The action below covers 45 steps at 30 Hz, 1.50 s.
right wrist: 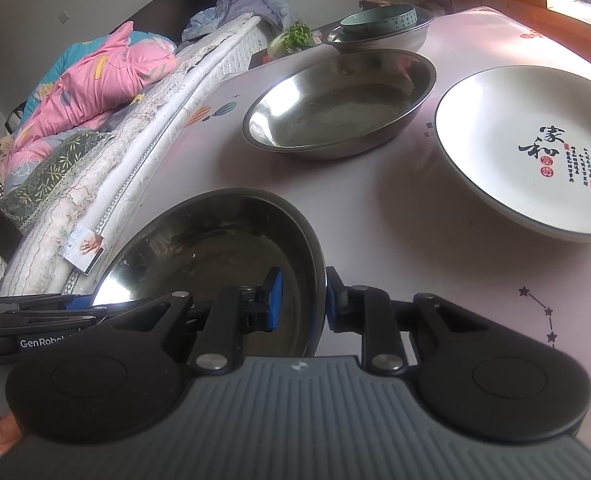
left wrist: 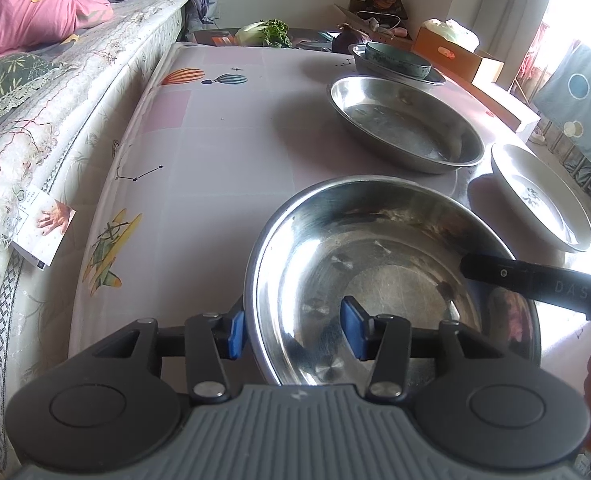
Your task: Organize plates and bowls
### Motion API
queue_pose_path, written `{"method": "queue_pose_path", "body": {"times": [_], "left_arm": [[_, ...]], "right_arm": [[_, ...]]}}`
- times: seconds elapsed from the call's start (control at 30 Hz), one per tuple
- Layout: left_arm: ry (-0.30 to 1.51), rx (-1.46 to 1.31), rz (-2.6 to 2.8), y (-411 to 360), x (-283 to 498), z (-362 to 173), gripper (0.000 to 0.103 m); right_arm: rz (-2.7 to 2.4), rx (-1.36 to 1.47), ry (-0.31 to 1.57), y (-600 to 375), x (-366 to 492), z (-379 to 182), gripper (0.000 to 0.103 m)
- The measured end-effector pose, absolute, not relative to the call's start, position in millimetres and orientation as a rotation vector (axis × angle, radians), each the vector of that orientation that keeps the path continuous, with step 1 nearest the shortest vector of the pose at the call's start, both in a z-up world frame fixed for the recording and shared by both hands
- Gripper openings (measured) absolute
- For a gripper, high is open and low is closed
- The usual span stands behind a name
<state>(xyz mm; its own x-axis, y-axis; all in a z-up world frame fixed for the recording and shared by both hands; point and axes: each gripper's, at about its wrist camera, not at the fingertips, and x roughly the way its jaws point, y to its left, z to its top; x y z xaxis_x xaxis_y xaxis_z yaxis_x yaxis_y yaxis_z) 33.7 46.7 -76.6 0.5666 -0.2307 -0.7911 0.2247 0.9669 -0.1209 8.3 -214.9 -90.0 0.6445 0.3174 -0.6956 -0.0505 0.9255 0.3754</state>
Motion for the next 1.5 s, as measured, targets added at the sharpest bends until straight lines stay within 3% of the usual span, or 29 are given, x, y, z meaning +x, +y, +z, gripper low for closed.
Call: {"method": "queue_pose_path", "body": {"times": [0.27, 1.5], "left_arm": [[0.908, 0.026, -0.263, 39, 28, -78, 0.054], [0.887, -0.008, -0.256, 41, 17, -68, 0.055]], "right_arm": [[0.225, 0.349, 0.837, -218, 8, -92, 0.021], [0.221, 0.359, 0.835, -217, 2, -82, 0.024]]}}
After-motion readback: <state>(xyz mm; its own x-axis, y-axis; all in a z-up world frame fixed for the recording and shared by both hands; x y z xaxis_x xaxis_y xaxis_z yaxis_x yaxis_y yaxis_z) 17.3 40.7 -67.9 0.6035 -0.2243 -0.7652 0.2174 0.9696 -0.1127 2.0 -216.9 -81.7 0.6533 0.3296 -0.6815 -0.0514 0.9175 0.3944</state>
